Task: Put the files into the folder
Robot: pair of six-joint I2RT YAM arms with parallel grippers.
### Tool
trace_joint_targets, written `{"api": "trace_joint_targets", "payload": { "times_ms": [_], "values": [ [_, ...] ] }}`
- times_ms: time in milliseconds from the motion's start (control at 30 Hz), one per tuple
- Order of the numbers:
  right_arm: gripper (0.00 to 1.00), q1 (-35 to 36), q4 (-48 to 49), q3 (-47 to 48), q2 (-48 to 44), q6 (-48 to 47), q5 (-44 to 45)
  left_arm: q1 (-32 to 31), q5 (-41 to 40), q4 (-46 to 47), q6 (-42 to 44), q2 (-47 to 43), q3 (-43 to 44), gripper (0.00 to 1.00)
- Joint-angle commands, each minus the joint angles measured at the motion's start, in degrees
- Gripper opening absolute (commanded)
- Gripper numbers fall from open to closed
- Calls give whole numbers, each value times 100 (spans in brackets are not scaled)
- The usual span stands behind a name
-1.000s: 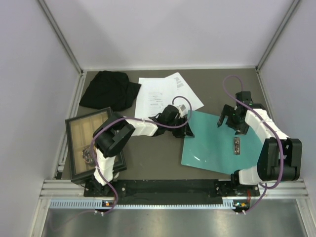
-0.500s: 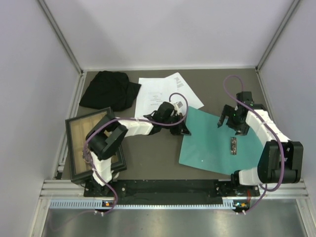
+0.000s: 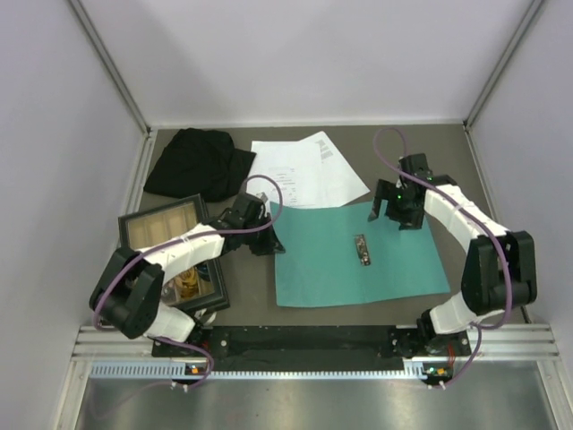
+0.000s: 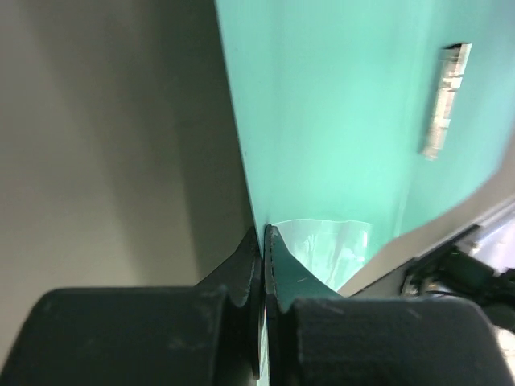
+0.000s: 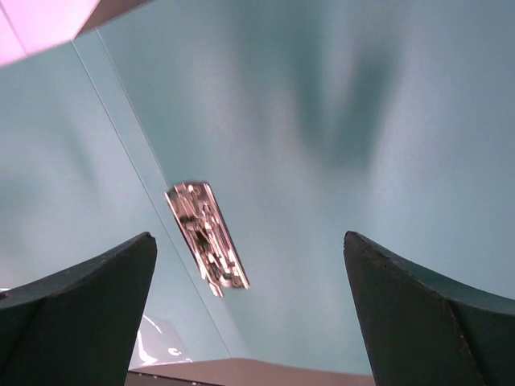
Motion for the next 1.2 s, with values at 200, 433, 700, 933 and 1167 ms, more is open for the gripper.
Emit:
{"api": "trace_joint_targets", "payload": {
  "times_ms": [200, 433, 700, 933, 1167],
  "values": [
    [99, 77, 393, 319, 436, 141, -316, 105, -886, -1561, 808, -562, 11, 0],
    [99, 76, 621, -225, 102, 176, -447, 175, -1168, -2080, 1179, -386, 433, 3],
    [99, 103, 392, 152, -267, 9, -790, 157, -2363, -2985, 1223, -1017, 1057, 84],
    [79, 1103, 998, -1093, -855, 394, -1229, -26, 217, -231, 618, -1713, 128, 49],
    [45, 1404, 1807, -2466, -1884, 905, -1378, -1116, -120, 1617, 590, 51, 679, 23]
  ]
}}
